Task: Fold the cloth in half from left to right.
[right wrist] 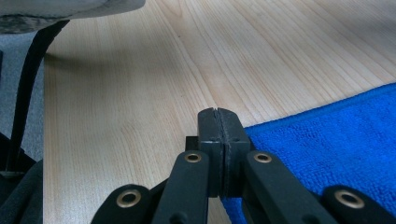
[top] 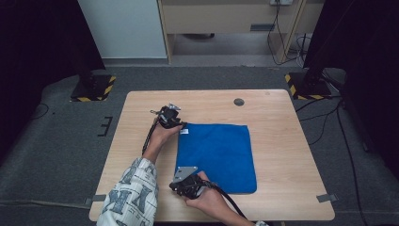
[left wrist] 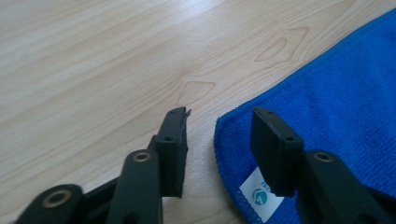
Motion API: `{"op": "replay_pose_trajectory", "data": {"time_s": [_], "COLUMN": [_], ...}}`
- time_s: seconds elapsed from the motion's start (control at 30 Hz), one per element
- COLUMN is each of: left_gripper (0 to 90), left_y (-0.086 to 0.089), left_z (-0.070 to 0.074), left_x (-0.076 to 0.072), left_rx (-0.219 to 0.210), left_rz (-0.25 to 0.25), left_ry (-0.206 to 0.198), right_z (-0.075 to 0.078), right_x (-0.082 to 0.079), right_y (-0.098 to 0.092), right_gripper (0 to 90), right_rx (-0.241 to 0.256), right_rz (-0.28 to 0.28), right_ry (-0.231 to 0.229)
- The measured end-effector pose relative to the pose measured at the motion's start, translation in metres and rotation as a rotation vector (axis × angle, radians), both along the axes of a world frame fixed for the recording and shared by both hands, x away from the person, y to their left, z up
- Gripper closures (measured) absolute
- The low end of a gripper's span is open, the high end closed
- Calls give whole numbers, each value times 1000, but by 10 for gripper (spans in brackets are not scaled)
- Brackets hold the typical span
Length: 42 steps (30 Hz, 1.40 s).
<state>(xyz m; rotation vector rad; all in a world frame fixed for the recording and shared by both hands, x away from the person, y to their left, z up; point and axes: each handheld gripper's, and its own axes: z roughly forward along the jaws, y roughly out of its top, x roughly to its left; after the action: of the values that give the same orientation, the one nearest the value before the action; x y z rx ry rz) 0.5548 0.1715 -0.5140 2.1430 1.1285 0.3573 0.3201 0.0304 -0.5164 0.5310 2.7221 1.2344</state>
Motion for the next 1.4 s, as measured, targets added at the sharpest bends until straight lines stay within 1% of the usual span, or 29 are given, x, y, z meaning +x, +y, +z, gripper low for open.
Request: {"op": "replay_pose_trajectory", "data": {"time_s": [0.07, 0.13, 0.2, 0.23, 0.27, 0.33, 0.47, 0.5, 0.53, 0.63, 0.77, 0.8, 0.83, 0.87, 1.0, 1.07, 1.23, 1.37, 1.4], "left_gripper": [624, 698, 782, 820, 849, 879, 886, 887, 887, 888, 887, 887, 887, 887, 887, 887, 888, 887, 887], "left_y": [-1, -2, -2, -2, -2, -1, -3, -3, -3, -5, -7, -6, -6, -5, -2, 0, 4, 9, 10], "left_z": [-2, -2, 0, 2, 3, 7, 16, 19, 22, 34, 49, 53, 55, 56, 59, 60, 61, 65, 66], "left_x": [0, 0, -1, -1, -1, -2, -4, -4, -5, -7, -11, -12, -13, -14, -15, -15, -16, -18, -19], "left_rx": [19, 16, 2, -11, -19, -33, -45, -37, -27, -26, -7, -5, -9, -13, -3, -8, -5, 3, -2], "left_rz": [-7, -16, -13, -9, -3, -3, -6, -9, -12, -15, -33, -32, -30, -32, -30, -28, -33, -36, -32], "left_ry": [9, 18, 20, 15, 15, 10, -10, -2, -9, -26, -45, -55, -56, -56, -58, -61, -61, -67, -71], "right_z": [0, 1, 1, 2, 2, 3, 8, 9, 11, 18, 25, 26, 28, 28, 29, 30, 32, 35, 36], "right_x": [0, 0, 0, 0, -1, -1, -2, -3, -4, -6, -9, -9, -10, -10, -13, -15, -20, -20, -20], "right_y": [0, 0, 0, -1, -1, -2, -3, -4, -5, -7, -7, -7, -8, -9, -11, -11, -5, 1, 2], "right_gripper": [897, 897, 896, 897, 896, 896, 897, 897, 897, 897, 897, 897, 897, 897, 897, 897, 898, 898, 899], "right_rx": [1, 3, 1, 2, 3, 6, 11, 11, 14, 26, 34, 37, 39, 39, 40, 41, 38, 49, 52], "right_rz": [1, -2, -2, -4, -6, -8, -16, -16, -17, -22, -24, -25, -26, -27, -27, -28, -30, -33, -33], "right_ry": [1, 2, 1, 0, -2, -6, -17, -25, -30, -45, -63, -68, -70, -73, -75, -80, -104, -110, -111]}}
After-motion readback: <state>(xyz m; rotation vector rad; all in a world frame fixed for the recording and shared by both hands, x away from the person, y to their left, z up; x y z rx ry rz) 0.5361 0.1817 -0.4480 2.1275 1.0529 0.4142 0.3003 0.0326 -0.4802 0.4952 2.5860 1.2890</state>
